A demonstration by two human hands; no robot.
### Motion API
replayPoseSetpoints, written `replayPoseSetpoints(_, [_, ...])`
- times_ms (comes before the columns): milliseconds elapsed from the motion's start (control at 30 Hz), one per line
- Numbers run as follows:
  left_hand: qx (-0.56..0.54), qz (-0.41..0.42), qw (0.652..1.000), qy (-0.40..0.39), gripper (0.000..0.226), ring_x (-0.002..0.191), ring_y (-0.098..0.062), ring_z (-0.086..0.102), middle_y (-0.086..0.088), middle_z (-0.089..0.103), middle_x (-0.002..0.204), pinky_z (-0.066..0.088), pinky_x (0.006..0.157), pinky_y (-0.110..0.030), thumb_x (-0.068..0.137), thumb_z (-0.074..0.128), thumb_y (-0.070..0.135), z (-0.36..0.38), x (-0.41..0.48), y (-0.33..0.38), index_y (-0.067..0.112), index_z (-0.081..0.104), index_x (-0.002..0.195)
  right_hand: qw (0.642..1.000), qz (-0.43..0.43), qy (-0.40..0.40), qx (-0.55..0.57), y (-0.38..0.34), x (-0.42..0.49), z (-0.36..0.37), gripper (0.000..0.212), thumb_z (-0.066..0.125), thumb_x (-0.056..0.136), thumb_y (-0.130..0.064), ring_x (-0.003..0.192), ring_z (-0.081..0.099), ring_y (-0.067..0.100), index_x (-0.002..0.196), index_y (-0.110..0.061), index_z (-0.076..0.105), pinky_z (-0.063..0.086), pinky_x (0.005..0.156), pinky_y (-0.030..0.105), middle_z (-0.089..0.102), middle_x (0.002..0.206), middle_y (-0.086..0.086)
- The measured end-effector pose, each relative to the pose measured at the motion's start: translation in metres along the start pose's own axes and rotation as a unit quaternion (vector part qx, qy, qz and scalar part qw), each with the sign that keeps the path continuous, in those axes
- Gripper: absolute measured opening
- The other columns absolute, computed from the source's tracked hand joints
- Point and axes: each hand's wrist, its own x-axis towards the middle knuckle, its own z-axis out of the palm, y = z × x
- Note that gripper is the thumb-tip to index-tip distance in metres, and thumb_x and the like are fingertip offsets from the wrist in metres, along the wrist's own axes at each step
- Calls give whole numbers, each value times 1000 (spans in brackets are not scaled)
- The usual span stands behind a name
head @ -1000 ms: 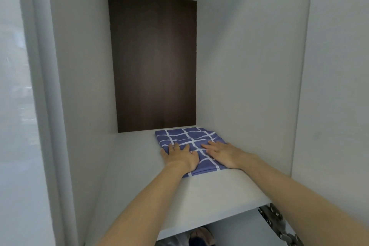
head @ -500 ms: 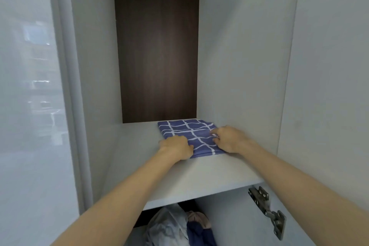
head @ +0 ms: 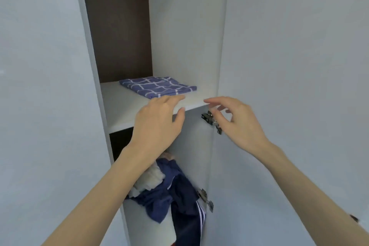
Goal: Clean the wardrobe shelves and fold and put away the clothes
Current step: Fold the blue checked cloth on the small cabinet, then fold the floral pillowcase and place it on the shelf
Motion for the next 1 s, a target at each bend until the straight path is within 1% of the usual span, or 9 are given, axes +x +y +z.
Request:
replayPoseSetpoints(100, [-68,13,996,-57,38,116,-15,52,10,59,128,46,88,-34,99,45,36,2,-59,10,33,48,137,995,99,0,-1,-13,-88,-5,25,54,95,-25,95,59,2,114,-37,66,50,83,31,66,100,-20])
replayPoseSetpoints(200, [-118,31,985,-122,35,107,-22,59,3,65,117,50,85,-38,98,49,30,7,-116,27,30,54,132,978,206,-9,-22,-28,-178,-18,24,52,96,-26,92,58,0,112,-40,64,51,81,30,65,96,-20])
replayPoseSetpoints(333, [-158,85,960,-215,36,97,-21,59,9,64,112,47,76,-34,97,47,29,27,-184,64,31,52,132,939,338,-13,-60,-46,-296,-47,26,51,96,-23,89,58,-2,112,-39,63,51,81,30,66,94,-21])
replayPoseSetpoints(467, [-200,151,922,-294,37,100,-16,56,13,62,116,42,71,-30,98,44,30,49,-251,112,31,48,135,888,453,-3,-76,-56,-399,-82,25,51,96,-20,84,60,0,112,-34,64,52,84,32,68,91,-19])
replayPoseSetpoints(500, [-205,169,913,-311,38,102,-16,56,13,63,116,44,71,-30,98,43,30,53,-267,125,31,49,136,875,478,1,-80,-58,-422,-91,25,51,95,-20,82,60,0,112,-33,65,52,83,32,69,90,-19])
replayPoseSetpoints(600, [-203,222,882,-363,38,106,-15,56,12,64,116,50,78,-32,99,41,29,65,-314,167,30,50,135,837,539,6,-101,-63,-488,-120,26,50,95,-20,83,62,4,113,-30,65,53,82,33,69,90,-18])
replayPoseSetpoints(733, [-215,276,842,-411,35,103,-13,57,13,64,116,49,77,-29,99,41,28,90,-371,223,29,51,133,789,599,4,-136,-63,-569,-158,25,50,95,-26,89,62,6,116,-32,63,52,81,34,67,96,-17])
replayPoseSetpoints(867, [-224,297,801,-468,34,109,-15,58,11,64,118,49,80,-31,98,43,27,128,-428,289,28,55,130,752,644,13,-141,-39,-643,-193,23,52,96,-23,92,63,12,115,-32,63,45,75,28,65,100,-12])
replayPoseSetpoints(1000, [-199,296,782,-512,38,105,-20,60,5,65,118,47,74,-30,95,46,23,182,-477,350,31,54,132,732,666,-24,-142,15,-705,-223,26,49,97,-23,93,59,14,120,-23,62,41,72,28,66,116,-9])
